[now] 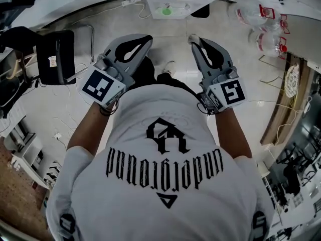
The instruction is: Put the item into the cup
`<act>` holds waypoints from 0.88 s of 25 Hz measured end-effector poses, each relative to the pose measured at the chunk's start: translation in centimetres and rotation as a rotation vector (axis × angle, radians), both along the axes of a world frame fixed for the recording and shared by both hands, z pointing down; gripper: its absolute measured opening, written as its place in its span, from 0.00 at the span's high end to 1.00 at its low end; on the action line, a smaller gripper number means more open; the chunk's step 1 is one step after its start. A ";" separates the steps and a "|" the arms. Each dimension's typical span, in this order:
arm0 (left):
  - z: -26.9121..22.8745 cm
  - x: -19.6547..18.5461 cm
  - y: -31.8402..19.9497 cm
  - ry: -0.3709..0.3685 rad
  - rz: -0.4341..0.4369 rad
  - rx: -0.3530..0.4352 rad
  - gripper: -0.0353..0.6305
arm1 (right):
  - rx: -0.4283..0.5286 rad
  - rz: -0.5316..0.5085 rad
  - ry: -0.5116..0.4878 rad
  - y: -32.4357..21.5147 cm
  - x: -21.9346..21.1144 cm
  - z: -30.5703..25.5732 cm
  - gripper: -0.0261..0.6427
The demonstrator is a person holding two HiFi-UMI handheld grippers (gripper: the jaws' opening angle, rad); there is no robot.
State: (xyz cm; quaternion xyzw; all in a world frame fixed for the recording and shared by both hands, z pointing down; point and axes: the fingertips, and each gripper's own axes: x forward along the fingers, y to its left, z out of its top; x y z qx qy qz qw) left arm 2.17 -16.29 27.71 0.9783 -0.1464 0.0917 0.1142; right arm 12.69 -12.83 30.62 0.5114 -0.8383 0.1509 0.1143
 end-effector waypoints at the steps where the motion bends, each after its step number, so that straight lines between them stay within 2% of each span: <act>1: 0.3 -0.2 -0.4 -0.002 0.002 -0.003 0.93 | -0.009 0.003 0.002 -0.5 -0.2 0.5 0.86; 9: 3.8 -1.6 -3.7 -0.005 0.015 -0.032 0.93 | -0.071 0.031 0.008 -4.1 -1.3 5.4 0.86; 13: 5.8 -1.6 -4.8 -0.039 0.033 -0.044 0.93 | -0.114 0.061 -0.013 -5.6 -1.2 8.4 0.86; 16: 7.4 -1.6 -5.7 -0.014 0.050 -0.060 0.93 | -0.159 0.087 -0.044 -6.4 -1.0 11.2 0.86; 19: 9.8 -1.6 -6.3 -0.021 0.072 -0.069 0.93 | -0.194 0.082 -0.023 -7.1 -1.1 14.2 0.86; 22: 12.2 -1.3 -6.8 -0.034 0.093 -0.074 0.92 | -0.215 0.091 -0.043 -8.2 -1.0 16.6 0.86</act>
